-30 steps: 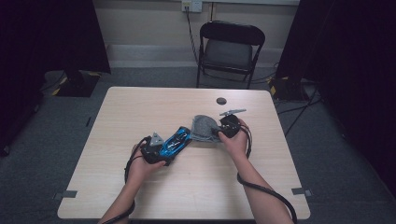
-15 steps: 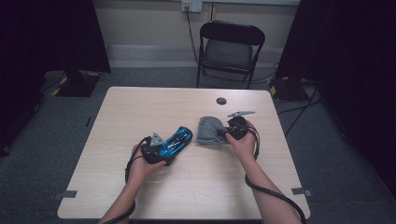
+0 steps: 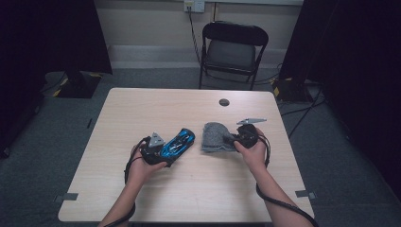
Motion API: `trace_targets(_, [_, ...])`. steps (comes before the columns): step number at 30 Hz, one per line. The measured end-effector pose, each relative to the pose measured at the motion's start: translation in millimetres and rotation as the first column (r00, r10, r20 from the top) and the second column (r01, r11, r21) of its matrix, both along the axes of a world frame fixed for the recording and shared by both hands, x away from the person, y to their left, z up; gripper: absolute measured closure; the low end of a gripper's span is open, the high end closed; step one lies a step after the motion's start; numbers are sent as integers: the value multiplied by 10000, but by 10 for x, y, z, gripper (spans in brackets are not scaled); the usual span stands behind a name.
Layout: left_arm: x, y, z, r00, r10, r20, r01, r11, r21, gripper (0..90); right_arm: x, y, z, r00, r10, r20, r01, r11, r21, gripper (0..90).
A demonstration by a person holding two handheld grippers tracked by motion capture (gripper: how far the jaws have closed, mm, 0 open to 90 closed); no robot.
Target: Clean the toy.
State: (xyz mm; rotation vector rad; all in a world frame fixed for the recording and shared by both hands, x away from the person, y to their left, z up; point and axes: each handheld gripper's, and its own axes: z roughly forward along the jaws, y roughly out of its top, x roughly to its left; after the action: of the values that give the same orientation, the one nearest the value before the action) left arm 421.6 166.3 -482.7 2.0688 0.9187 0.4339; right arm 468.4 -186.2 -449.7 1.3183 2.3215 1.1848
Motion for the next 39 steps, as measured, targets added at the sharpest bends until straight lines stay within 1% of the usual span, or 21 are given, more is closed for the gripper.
trace_targets(3, [6,-16,111,9998,-125,147,130,9992,-382,214,-18,-4,-3,9999,135,15,-135,9999,47,680])
trace_targets(5, [26,-37,174,9995,-277,131,283,9985,-458,233,-39,-1,2,9998,222,19,-222,9997,132,680])
trace_targets(6, [44,-57,205,9990,-384,228,394,9981,-482,254,-52,0,6,9995,306,61,-307,9994,163,679])
trace_targets(9, [97,-99,209,9990,-405,170,414,9972,-628,298,-109,16,23,9981,592,157,-596,9980,220,679])
trace_targets(11, [179,-132,170,9994,-352,-65,349,9988,-343,326,-137,24,30,9972,722,183,-726,9972,204,679])
trace_targets(14, [278,-165,131,9996,-239,-133,237,9997,-104,339,-191,29,24,9960,880,171,-885,9955,344,679])
trace_targets(15, [297,-174,120,9995,-211,-221,208,9997,-132,340,-218,27,16,9951,969,184,-977,9943,439,678])
trace_targets(17, [338,-197,91,9996,-170,-240,164,9996,-234,349,-255,29,0,9936,1116,158,-1122,9924,498,678])
trace_targets(18, [352,-204,87,9994,-251,-249,249,9997,-74,360,-277,28,-10,9928,1187,146,-1192,9917,483,678])
trace_targets(19, [357,-224,76,9992,-210,-327,203,9995,-240,362,-294,28,-22,9922,1240,143,-1246,9907,539,677])
trace_targets(20, [358,-241,71,9991,-234,-358,225,9995,-236,365,-313,27,-32,9915,1293,134,-1299,9897,594,676])
trace_targets(22, [360,-252,61,9991,-227,-353,225,9997,-61,374,-347,30,-54,9895,1443,113,-1447,9871,685,674])
trace_targets(23, [361,-255,48,9989,-242,-405,240,9997,-66,379,-363,35,-66,9877,1561,93,-1563,9853,688,673])
trace_targets(24, [364,-249,31,9989,-228,-414,230,9997,44,389,-381,42,-78,9862,1651,102,-1654,9837,706,672])
trace_targets(26, [364,-229,17,9994,-272,-205,274,9996,76,410,-413,58,-99,9838,1791,97,-1794,9811,726,672])
trace_targets(30, [355,-204,-5,9994,-334,-70,333,9994,-117,419,-468,111,-132,9770,2130,76,-2128,9732,866,671])
trace_targets(32, [345,-207,-14,9994,-323,-104,320,9992,-245,420,-494,152,-143,9729,2311,73,-2308,9691,866,670])
trace_targets(34, [351,-196,-14,9994,-358,11,358,9992,-186,424,-526,201,-144,9686,2487,66,-2482,9641,945,671])
trace_targets(36, [350,-192,-16,9993,-376,-56,374,9989,-296,430,-563,263,-141,9600,2798,73,-2790,9546,1040,671])
trace_targets(37, [349,-192,-17,9993,-370,-45,368,9988,-317,431,-592,306,-139,9556,2946,92,-2940,9508,979,671])
trace_targets(39, [348,-189,-12,9993,-370,34,371,9991,-199,433,-629,369,-139,9488,3158,36,-3145,9437,1022,671])
